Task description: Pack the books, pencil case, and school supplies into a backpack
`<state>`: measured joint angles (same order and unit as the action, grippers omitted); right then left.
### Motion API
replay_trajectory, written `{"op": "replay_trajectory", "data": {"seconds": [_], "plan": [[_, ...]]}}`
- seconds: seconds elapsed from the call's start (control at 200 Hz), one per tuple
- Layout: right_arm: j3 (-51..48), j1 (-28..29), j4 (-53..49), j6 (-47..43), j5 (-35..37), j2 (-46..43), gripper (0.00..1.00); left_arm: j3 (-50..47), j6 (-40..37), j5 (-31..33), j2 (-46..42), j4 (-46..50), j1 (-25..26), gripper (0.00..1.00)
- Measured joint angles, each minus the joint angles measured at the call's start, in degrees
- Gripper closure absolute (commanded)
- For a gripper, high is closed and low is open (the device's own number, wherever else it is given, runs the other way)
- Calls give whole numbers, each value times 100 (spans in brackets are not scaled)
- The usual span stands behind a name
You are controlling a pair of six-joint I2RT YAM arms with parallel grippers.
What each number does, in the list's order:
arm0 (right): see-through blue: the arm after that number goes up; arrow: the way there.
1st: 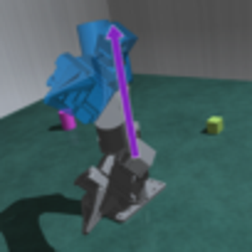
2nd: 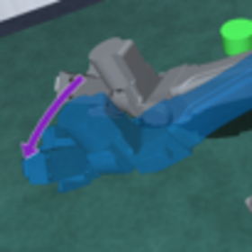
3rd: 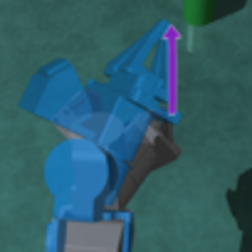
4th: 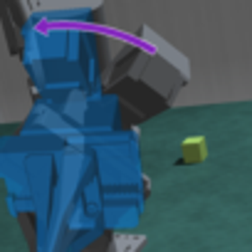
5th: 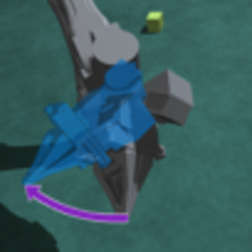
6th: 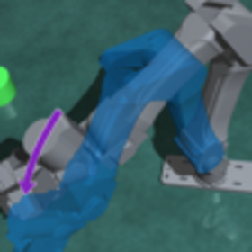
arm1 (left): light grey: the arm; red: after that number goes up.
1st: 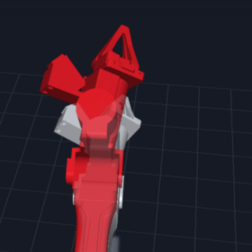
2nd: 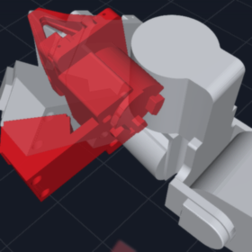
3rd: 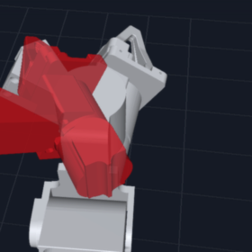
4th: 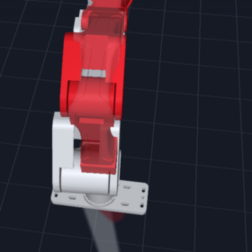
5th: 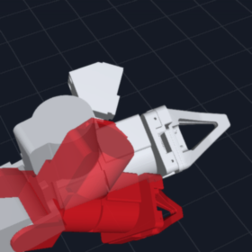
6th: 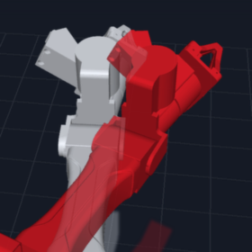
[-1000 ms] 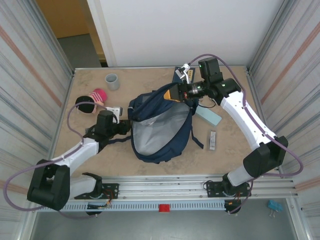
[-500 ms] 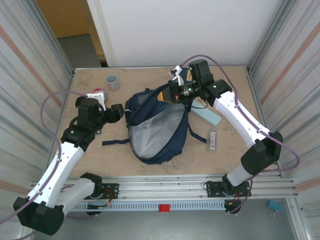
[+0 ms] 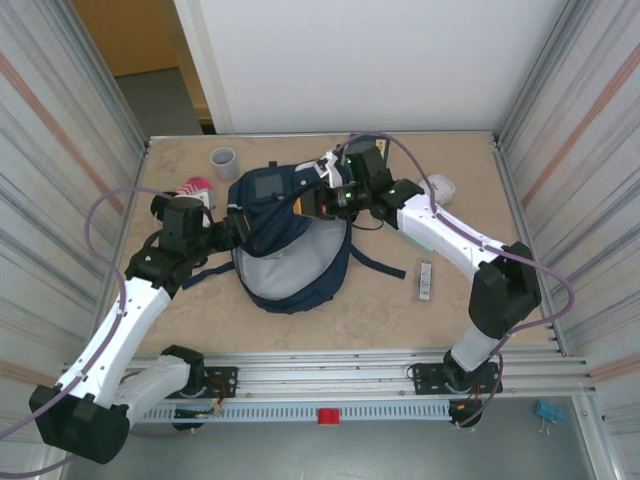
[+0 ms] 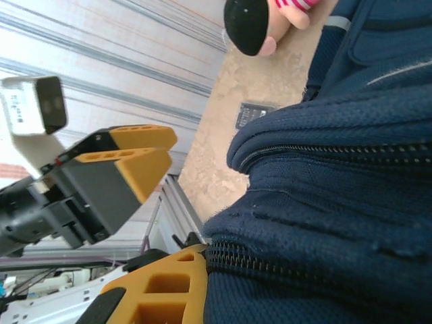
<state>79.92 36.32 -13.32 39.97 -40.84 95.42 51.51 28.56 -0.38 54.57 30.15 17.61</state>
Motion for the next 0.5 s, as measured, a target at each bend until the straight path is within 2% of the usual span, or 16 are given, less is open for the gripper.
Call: {"op": "replay_trajectory", "data": {"seconds": [0.16, 0.326, 0.401, 0.501], "plan": [[-385, 229, 350, 162, 417, 24, 100, 0, 81, -63, 96, 9, 0, 31], [-844, 391, 487, 455, 942, 7, 94, -2, 195, -177, 229, 9, 0, 32], [-1036, 468, 455, 610, 1137, -55, 87, -4, 262, -262, 256, 7, 0, 32], [-1117, 577, 227, 774, 1399, -170, 67, -11, 348, -367, 286, 0, 0, 33]]}}
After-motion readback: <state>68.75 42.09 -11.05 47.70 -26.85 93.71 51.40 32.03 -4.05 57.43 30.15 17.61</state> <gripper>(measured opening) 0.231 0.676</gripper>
